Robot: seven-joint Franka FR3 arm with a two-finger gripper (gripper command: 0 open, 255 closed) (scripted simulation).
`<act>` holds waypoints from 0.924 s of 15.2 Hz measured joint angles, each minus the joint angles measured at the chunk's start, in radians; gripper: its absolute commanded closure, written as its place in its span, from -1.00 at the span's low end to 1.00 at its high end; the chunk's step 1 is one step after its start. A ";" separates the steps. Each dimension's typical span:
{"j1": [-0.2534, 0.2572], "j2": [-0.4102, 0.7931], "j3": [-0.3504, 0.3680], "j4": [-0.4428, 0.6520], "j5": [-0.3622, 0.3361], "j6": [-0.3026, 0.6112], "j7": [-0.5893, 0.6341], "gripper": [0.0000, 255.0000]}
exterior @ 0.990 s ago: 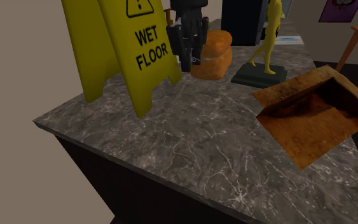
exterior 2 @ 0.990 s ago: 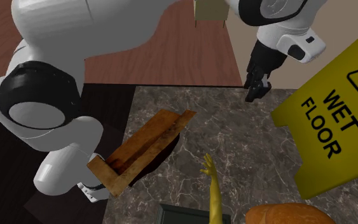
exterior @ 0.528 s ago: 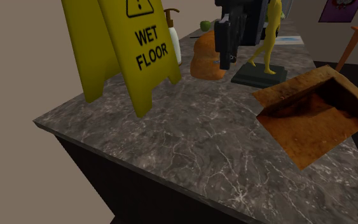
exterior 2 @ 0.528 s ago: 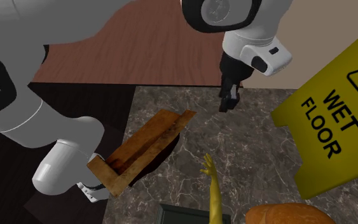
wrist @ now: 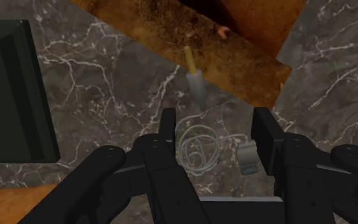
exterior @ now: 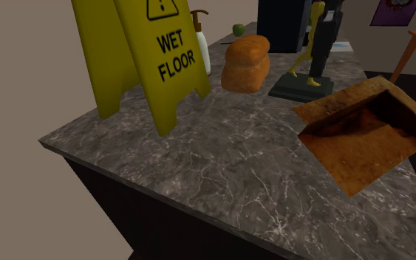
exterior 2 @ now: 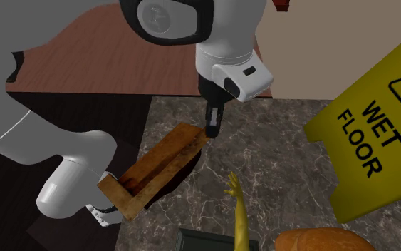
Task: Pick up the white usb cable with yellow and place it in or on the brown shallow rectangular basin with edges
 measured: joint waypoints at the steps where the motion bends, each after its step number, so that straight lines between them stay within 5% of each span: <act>1: 0.000 -0.038 -0.021 -0.024 -0.003 -0.017 -0.021 1.00; 7: 0.007 -0.249 -0.114 -0.162 -0.031 -0.098 -0.104 1.00; 14: 0.013 -0.339 -0.132 -0.301 -0.036 -0.053 -0.129 1.00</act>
